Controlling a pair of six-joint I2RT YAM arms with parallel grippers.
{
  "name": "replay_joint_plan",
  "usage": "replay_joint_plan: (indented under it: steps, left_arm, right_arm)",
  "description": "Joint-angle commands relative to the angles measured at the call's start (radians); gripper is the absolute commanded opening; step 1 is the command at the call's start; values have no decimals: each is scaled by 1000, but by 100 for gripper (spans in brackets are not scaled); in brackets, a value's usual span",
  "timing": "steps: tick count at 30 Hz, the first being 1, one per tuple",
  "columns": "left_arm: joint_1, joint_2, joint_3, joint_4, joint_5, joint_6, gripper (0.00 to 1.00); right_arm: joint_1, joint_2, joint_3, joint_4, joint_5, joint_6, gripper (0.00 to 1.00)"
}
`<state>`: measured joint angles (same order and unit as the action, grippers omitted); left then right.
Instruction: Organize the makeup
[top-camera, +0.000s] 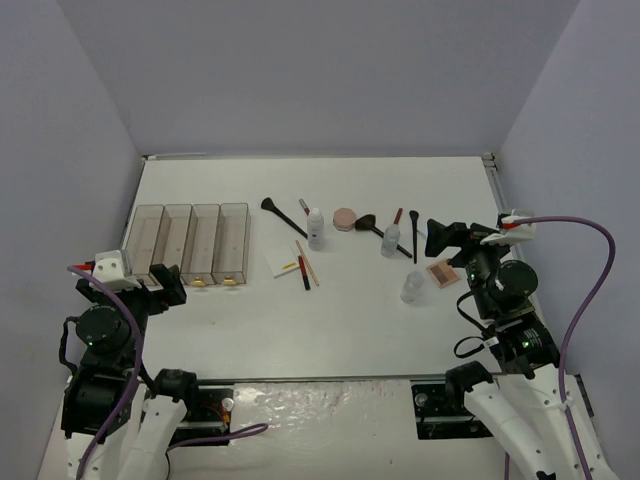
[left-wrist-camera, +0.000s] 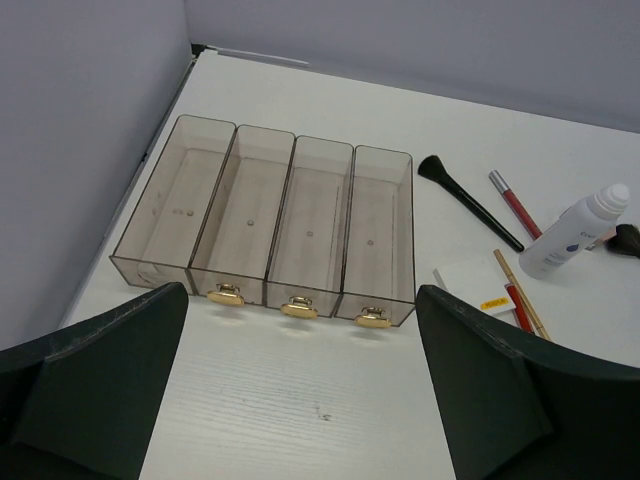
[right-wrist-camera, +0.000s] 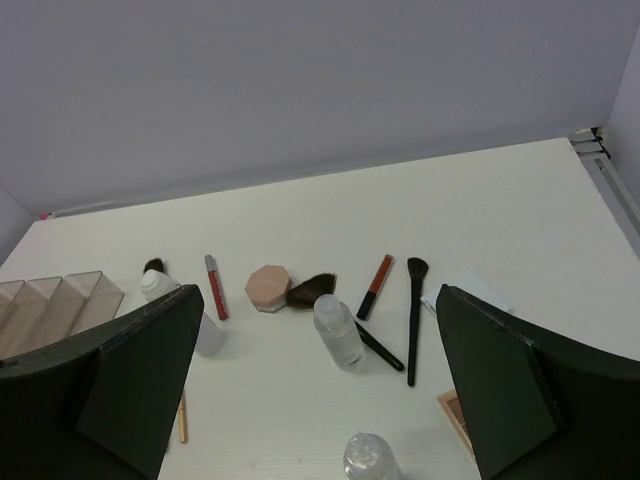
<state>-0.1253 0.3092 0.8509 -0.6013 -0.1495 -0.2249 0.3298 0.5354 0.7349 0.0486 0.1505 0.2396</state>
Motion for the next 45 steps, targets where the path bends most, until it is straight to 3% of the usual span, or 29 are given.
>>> replay_joint_plan:
  steps: [1,7,13,25,33,45]
  left_arm:
    - [1,39,6,83,62,-24,97]
    - [1,178,27,201,106,-44,97]
    - [-25,514,154,294,235,-111,97]
    - [-337,1059,367,672,99,-89,96]
    - [-494,1252,431,882,15,14,87]
    - [-531,1394,411,926,-23,-13,87]
  right_arm:
    - [10,6,23,81,19,24,100]
    - [11,6,14,81,57,58,100]
    - [17,20,9,82,21,43,100]
    - [34,56,20,76,-62,20,100]
    - [43,57,20,71,-78,10,100]
    - [49,59,10,68,-89,14,100]
